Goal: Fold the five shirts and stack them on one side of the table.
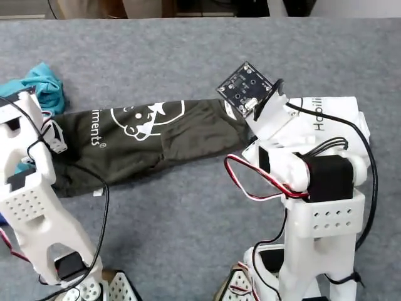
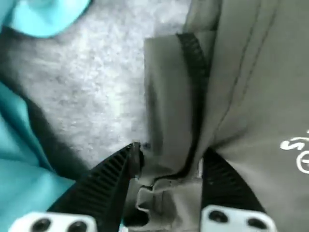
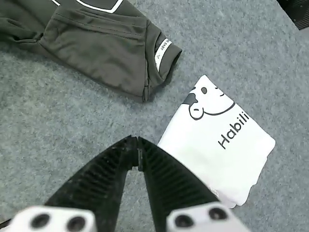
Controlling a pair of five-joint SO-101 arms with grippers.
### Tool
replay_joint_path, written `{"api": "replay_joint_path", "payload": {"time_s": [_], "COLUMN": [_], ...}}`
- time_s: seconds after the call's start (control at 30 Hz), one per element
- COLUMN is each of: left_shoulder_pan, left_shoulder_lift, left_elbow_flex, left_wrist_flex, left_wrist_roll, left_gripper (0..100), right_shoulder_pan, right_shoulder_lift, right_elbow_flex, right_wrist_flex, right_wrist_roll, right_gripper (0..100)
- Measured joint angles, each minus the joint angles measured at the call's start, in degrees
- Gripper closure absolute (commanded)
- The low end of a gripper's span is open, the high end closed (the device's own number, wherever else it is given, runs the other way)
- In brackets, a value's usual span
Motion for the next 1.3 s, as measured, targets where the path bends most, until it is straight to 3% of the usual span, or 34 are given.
{"api": "replay_joint_path", "payload": {"time_s": [0.33, 0.7, 0.93, 1.3], "left_shoulder_pan": [6.0, 11.0, 21.5, 39.8], "left_shoulder_lift": [4.4, 1.3, -4.6, -6.0], "left_elbow_flex": [-5.8, -7.6, -7.8, -14.8], "left_wrist_flex": [3.4, 5.6, 8.1, 6.4], "left_wrist_roll": [0.6, 0.8, 3.2, 17.7], "left_gripper": [98, 98, 98, 98], "right_shoulder_pan": [0.0, 0.0, 0.0, 0.0], "right_shoulder_lift": [0.0, 0.0, 0.0, 0.0], "right_elbow_flex": [0.0, 0.0, 0.0, 0.0], "right_wrist_flex": [0.0, 0.0, 0.0, 0.0], "right_wrist_roll": [0.0, 0.0, 0.0, 0.0], "right_gripper": [99.5, 99.5, 99.5, 99.5]}}
